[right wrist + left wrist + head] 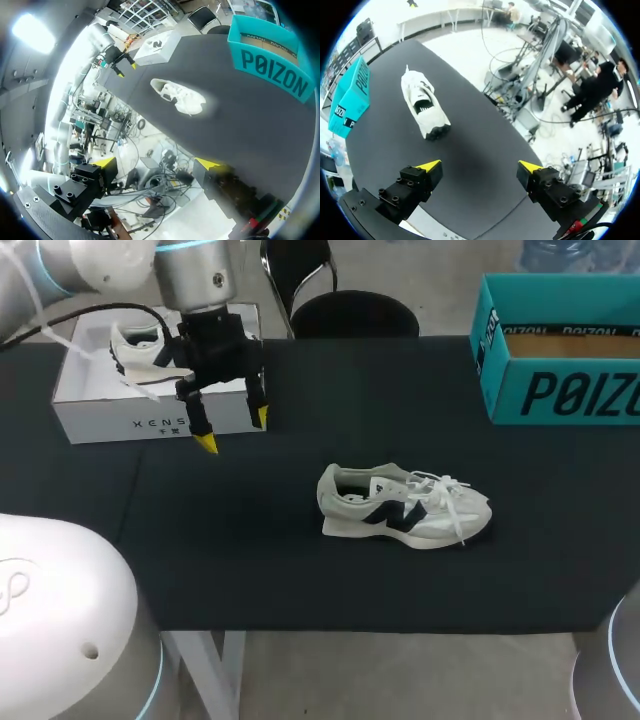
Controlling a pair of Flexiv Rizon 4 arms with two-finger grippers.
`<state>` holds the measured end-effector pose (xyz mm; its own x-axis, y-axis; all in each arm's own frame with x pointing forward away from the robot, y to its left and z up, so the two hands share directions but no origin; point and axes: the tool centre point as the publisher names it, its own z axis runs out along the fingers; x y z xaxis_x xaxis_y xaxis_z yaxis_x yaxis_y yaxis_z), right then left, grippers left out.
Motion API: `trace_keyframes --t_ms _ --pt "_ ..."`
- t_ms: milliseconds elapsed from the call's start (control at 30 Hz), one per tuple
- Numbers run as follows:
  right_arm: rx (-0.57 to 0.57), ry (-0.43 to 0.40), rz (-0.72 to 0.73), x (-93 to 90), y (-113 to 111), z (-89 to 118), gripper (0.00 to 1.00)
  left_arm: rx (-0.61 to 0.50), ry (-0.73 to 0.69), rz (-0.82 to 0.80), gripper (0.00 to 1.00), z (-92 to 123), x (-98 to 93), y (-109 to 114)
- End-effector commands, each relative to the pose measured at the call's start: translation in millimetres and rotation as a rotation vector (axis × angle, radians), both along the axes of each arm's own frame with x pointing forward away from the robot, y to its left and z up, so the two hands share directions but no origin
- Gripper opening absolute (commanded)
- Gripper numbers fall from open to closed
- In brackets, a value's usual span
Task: Take the shoe out of the shoebox, open the shoe tongue, remove and reinsert the insole, then place the shoe into the shoebox
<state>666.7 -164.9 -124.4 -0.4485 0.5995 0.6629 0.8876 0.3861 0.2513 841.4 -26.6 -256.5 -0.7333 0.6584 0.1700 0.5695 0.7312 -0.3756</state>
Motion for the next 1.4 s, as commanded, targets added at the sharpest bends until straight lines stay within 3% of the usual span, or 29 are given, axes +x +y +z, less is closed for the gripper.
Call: trace_keyframes --t_ms 33,267,433,500,967,1400 --pt "-0.002 0.0 0.0 0.0 0 -1 1.0 -0.498 -0.06 0.694 1.0 -4 -21.3 12" --pt "-0.002 0.0 0.0 0.0 0 -1 1.0 -0.678 0.051 0.902 1.0 -23 -50.7 6" --pt "-0.002 0.0 0.0 0.0 0 -1 1.0 -0.83 0.163 0.975 1.0 -43 -56.5 5" --pt "-0.002 0.0 0.0 0.0 0 -1 1.0 -0.837 0.164 0.991 1.0 -48 -58.5 5" --pt "-0.002 0.0 0.0 0.0 0 -1 1.0 -1.028 0.352 0.835 1.0 -81 -71.4 -14" --pt "-0.002 0.0 0.0 0.0 0 -1 1.0 -1.021 0.353 0.64 1.0 -103 -61.7 -43"
